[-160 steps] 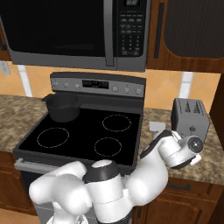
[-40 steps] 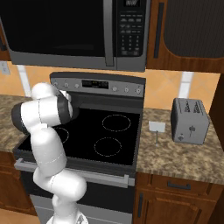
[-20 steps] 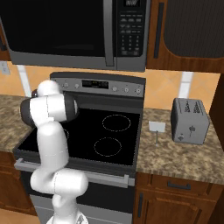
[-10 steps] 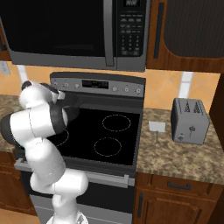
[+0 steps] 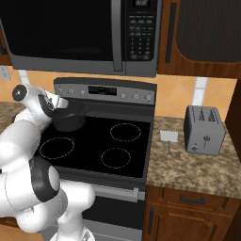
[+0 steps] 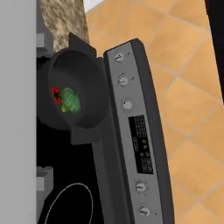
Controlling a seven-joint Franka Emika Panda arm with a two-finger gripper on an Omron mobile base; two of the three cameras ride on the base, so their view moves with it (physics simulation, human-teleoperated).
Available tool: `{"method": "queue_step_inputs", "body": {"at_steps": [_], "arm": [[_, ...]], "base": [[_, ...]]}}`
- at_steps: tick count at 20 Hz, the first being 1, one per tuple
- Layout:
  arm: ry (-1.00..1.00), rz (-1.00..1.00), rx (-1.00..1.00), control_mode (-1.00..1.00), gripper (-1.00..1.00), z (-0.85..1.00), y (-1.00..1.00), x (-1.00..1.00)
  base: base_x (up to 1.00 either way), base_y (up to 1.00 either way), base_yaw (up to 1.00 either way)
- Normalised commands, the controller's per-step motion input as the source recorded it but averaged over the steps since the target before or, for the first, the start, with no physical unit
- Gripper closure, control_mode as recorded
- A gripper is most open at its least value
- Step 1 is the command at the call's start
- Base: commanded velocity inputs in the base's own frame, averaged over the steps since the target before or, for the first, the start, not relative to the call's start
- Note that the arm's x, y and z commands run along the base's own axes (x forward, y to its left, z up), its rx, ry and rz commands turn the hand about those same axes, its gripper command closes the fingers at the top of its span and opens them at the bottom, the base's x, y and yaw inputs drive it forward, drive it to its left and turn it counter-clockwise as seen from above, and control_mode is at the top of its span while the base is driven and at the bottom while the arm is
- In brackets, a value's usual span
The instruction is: Put the tomato and broccoli in the pot. Retrieve the spatula and lightly stir the vegetables in the pot.
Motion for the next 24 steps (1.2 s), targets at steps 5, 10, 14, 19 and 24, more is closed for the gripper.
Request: {"method": "queue_step_inputs", "body": {"at_steps": [5, 10, 14, 19, 24], "arm": [[0.32, 0.00, 0.06, -1.00, -1.00, 0.37, -0.93, -1.00], [0.08, 0.00, -0.02, -1.00, -1.00, 0.01, -1.00, -1.00], [-0.01, 0.00, -0.11, -1.00, -1.00, 0.00, -1.00, -0.80], [-0.02, -0.02, -0.12, -1.00, -1.00, 0.00, -1.00, -0.19], [0.00, -0.01, -0.06, -1.00, -1.00, 0.00, -1.00, 0.00]], "base": [[0.00, 0.00, 0.00], [0.00, 0.00, 0.00], [0.00, 0.00, 0.00], [0.00, 0.00, 0.00], [0.00, 0.00, 0.00]]}}
